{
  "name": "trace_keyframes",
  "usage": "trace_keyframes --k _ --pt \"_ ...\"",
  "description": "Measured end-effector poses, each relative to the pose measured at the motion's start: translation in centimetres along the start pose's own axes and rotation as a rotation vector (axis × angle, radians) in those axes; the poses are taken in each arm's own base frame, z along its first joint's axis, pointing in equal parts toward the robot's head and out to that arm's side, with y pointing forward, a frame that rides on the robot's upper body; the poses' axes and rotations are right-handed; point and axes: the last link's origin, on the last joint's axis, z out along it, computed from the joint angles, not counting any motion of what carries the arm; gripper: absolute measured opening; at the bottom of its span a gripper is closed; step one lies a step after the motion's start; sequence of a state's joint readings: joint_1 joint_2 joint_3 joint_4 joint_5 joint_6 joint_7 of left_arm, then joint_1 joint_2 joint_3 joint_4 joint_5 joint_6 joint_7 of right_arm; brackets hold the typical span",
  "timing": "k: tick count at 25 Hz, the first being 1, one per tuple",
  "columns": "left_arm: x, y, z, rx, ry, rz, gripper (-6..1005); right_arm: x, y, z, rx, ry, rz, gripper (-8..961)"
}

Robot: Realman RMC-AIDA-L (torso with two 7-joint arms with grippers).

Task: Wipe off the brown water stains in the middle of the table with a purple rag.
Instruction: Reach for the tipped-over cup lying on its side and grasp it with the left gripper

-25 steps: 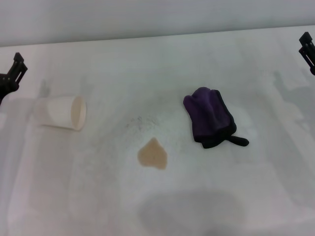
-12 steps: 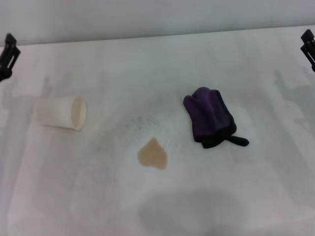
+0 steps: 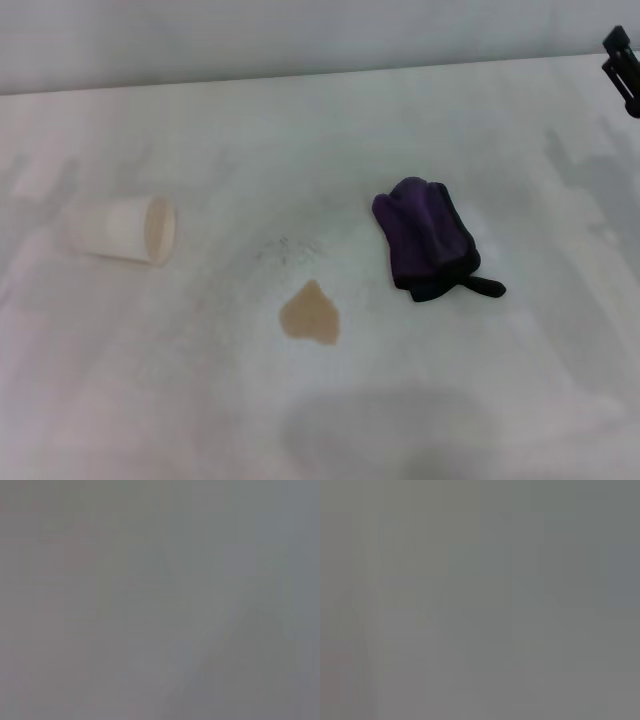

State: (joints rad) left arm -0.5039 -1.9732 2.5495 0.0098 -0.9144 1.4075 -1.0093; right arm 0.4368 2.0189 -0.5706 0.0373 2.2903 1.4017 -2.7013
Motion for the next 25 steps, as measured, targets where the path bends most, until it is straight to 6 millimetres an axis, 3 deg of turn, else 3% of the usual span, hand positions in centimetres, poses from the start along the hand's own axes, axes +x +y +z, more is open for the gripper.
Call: trace_keyframes --k 6,13,15,18,19,25 --pt "3.9 -0.5 0.1 -0.184 -0.255 0.049 887 -0.2 0.1 0.9 -0.007 -0.001 -0.009 857" --pt "7.8 0.2 0.6 -0.305 -0.399 0.28 887 -0.1 0.4 1.0 -0.009 0.003 -0.001 857" --pt "9.7 0.4 1.1 -0.353 -0.531 0.443 887 0.0 0.4 0.9 -0.006 0.006 0.001 857" --pt "10.3 0.4 1.3 -0.382 -0.578 0.523 887 0.1 0.4 0.7 -0.004 0.01 0.004 857" --pt "10.9 0.5 1.6 -0.444 -0.67 0.691 887 0.2 0.4 0.7 -0.004 0.01 0.004 857" --pt "11.6 1.0 2.8 -0.542 -0.825 0.939 887 0.2 0.5 0.6 -0.007 0.011 0.023 857"
